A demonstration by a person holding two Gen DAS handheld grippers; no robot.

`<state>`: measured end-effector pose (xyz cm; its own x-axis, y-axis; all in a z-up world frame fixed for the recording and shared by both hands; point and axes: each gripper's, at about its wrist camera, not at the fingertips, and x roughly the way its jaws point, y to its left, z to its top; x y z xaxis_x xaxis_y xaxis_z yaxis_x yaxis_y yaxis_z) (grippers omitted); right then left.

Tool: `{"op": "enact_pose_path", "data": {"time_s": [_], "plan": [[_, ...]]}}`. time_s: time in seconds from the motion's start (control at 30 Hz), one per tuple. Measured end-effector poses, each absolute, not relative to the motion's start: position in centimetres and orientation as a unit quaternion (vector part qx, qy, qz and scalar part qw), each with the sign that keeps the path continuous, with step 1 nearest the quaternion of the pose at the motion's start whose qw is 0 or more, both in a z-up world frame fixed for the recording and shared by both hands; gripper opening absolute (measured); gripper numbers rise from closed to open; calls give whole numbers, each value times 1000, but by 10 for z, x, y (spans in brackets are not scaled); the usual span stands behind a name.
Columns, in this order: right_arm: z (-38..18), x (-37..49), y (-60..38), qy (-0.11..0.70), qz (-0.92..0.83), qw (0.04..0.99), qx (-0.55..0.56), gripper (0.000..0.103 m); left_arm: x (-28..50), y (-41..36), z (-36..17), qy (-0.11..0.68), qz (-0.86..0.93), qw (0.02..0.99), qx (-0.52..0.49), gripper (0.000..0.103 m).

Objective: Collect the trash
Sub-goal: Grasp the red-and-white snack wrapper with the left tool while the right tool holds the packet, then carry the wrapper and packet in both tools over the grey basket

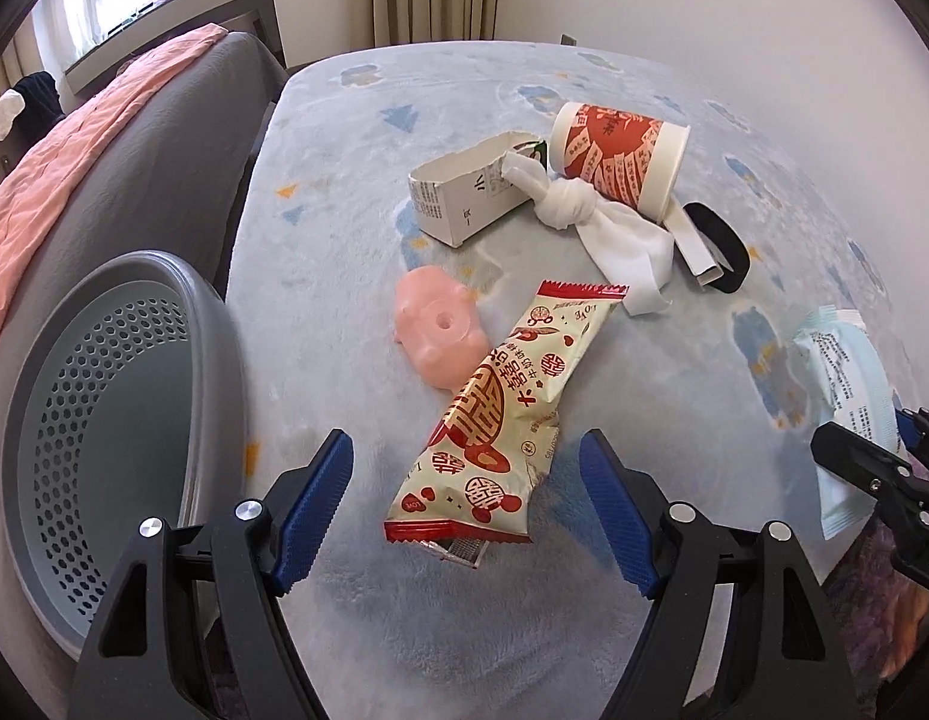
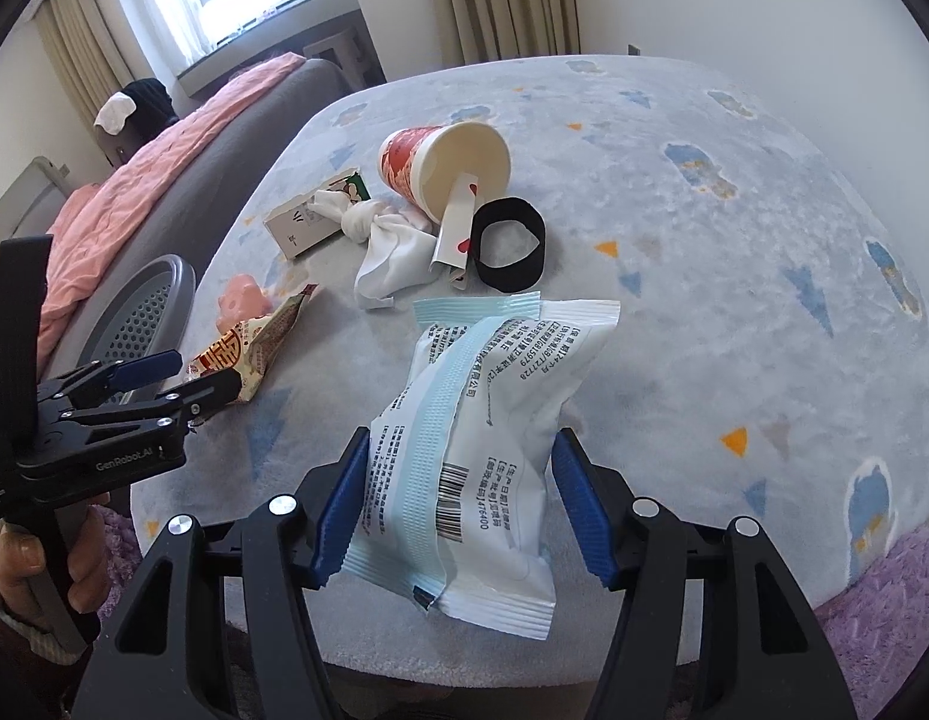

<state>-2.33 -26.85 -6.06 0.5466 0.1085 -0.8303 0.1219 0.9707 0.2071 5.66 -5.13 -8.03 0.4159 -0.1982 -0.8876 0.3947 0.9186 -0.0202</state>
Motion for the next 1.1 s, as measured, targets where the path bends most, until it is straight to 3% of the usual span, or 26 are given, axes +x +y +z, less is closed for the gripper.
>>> {"op": "enact_pose_path", "data": {"time_s": [0.3,0.37,0.57,1.1], "plan": [[-63,-23,-272,477,-1,870,129,59,62,-66,-95,523,-169,828,107,71],[-63,-23,-273,476,-2,870,131,59,59,-69,-96,522,-167,828,115,56],[-62,-22,-273,474,-1,870,134,59,44,-67,-93,514,-179,831,110,34],[-42,-18,-242,464,19,879,105,59,18,-11,-48,463,-154,872,32,32]]}}
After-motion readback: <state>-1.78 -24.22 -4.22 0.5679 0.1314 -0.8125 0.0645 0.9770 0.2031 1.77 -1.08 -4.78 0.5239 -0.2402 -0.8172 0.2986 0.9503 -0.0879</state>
